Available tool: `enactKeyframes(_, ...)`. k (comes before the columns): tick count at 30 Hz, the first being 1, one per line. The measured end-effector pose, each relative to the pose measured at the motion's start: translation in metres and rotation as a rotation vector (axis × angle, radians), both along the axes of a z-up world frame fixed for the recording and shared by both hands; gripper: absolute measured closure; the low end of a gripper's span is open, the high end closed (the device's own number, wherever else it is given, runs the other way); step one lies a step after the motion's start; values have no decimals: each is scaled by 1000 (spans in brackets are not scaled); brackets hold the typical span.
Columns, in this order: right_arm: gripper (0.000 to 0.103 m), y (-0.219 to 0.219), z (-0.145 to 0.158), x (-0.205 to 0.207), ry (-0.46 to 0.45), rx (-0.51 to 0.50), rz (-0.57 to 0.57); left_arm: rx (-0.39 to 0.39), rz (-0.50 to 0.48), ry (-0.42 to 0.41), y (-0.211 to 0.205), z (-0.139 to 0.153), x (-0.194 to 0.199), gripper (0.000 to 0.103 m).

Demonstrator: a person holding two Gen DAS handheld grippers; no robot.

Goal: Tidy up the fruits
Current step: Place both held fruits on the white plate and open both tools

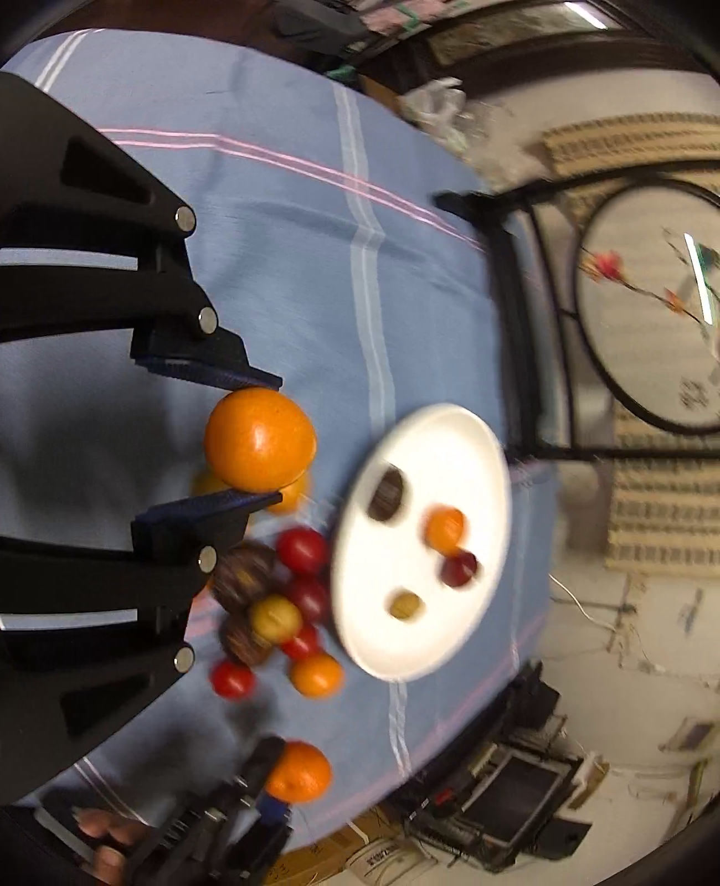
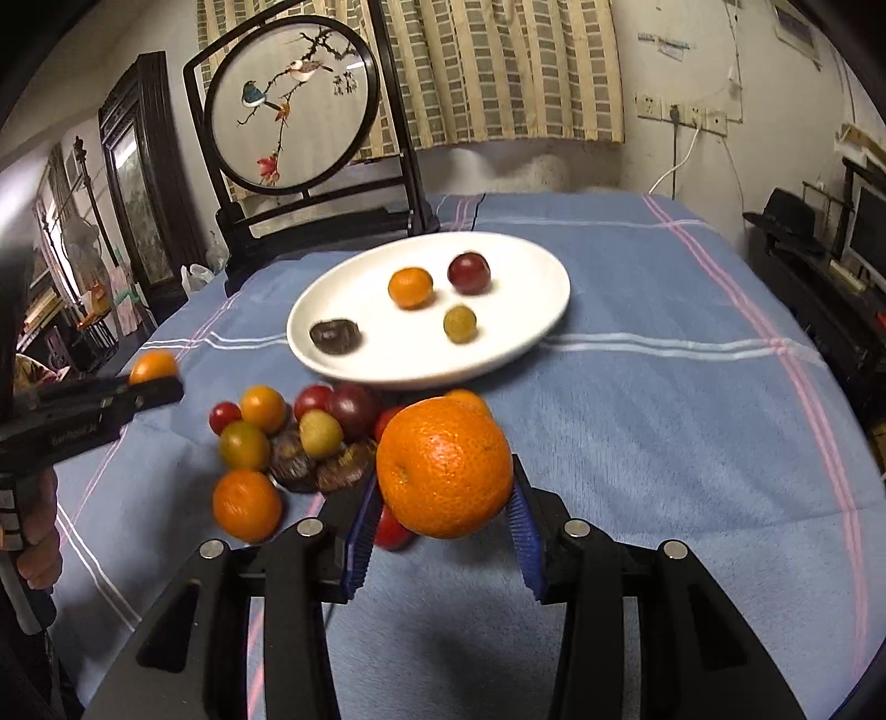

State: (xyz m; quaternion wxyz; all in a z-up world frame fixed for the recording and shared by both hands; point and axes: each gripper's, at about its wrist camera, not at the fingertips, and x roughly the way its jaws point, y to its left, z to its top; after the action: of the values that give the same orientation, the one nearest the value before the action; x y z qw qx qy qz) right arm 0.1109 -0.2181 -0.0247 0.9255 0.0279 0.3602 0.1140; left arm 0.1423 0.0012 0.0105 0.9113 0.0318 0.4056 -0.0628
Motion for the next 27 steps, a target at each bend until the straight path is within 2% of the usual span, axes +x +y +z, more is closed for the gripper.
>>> enactKeyframes(4, 60, 16, 14, 19, -15, -35, 30, -29, -34, -34, -21, 17, 28, 69)
enactKeyframes(6, 59, 24, 14, 36, -6, -52, 38, -49, -33, -25, -29, 20, 46, 69)
enactKeyframes(13, 59, 34, -7, 90, 51, -73, 8, -54, 0, 34, -40, -4, 94, 69)
enactKeyframes(18, 59, 34, -16, 105, 60, -95, 1, -63, 26, 75, -42, -23, 116, 69)
enactKeyframes(24, 58, 38, -21, 115, 73, -97, 15, -45, 27, 67, -49, -29, 125, 69)
enactKeyframes(25, 58, 40, -21, 115, 74, -96, 21, -42, 26, 65, -51, -29, 126, 67)
enactKeyframes(26, 55, 41, -22, 115, 74, -92, 27, -37, 31, 62, -52, -30, 127, 62)
enactKeyframes(27, 53, 42, -21, 113, 68, -90, 33, -30, 41, 47, -53, -28, 126, 46)
